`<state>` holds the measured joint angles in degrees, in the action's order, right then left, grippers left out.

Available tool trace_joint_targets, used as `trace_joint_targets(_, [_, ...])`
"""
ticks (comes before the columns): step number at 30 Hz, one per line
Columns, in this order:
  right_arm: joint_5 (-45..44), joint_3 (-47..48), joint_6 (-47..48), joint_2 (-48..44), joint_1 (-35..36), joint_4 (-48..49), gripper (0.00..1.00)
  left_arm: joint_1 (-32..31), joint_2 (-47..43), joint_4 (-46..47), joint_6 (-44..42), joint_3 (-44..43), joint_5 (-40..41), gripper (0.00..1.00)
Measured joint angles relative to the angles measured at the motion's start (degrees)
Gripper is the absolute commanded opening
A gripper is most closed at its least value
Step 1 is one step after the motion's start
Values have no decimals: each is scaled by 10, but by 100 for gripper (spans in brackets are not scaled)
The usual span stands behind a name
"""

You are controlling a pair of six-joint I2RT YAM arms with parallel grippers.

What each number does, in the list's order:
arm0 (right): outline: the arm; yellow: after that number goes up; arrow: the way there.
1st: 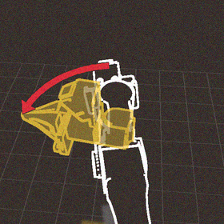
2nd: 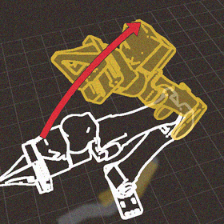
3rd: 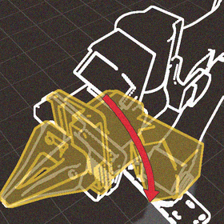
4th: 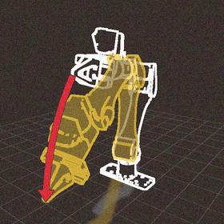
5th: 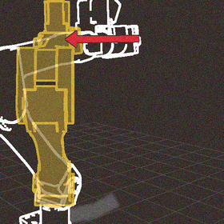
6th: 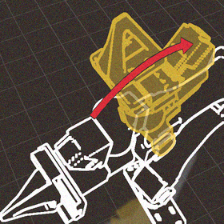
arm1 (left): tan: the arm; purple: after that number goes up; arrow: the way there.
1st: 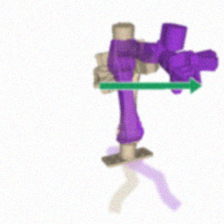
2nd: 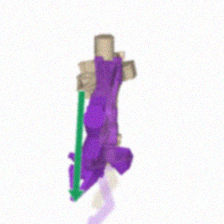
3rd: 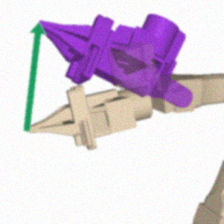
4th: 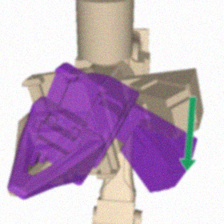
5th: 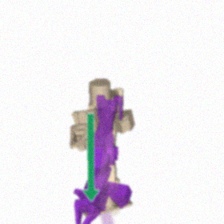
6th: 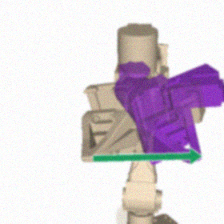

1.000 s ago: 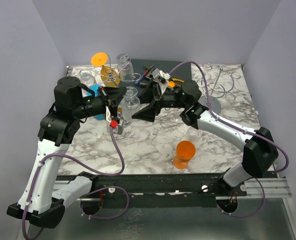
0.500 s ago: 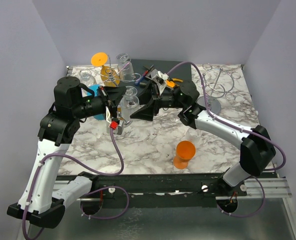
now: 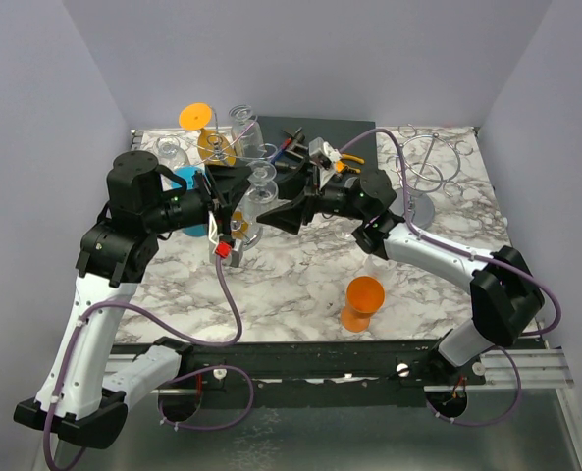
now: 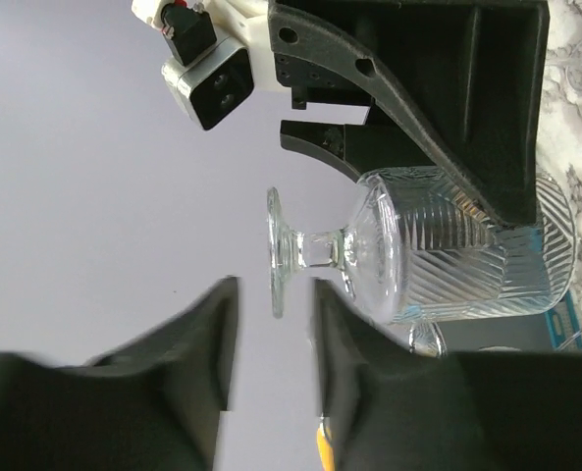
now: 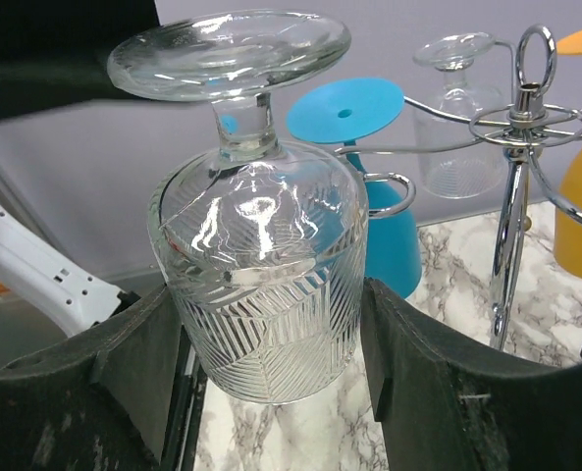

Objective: Place the wine glass upside down on the wine glass rack
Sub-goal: Adjust the wine glass.

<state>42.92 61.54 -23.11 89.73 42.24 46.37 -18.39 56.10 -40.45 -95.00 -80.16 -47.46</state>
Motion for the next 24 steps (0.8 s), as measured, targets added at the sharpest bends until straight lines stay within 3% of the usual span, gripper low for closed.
trace_joint_targets(5, [-18,0,7,1,0,3,18,0,-5,7,0,8,0,76])
trace_joint_targets(8, [-37,-9,27,1,0,-1,17,0,-7,10,24,9,7,78])
trace_joint_targets(24, [-102,-7,90,50,-9,-31,14,0,-17,9,366,-19,125,86])
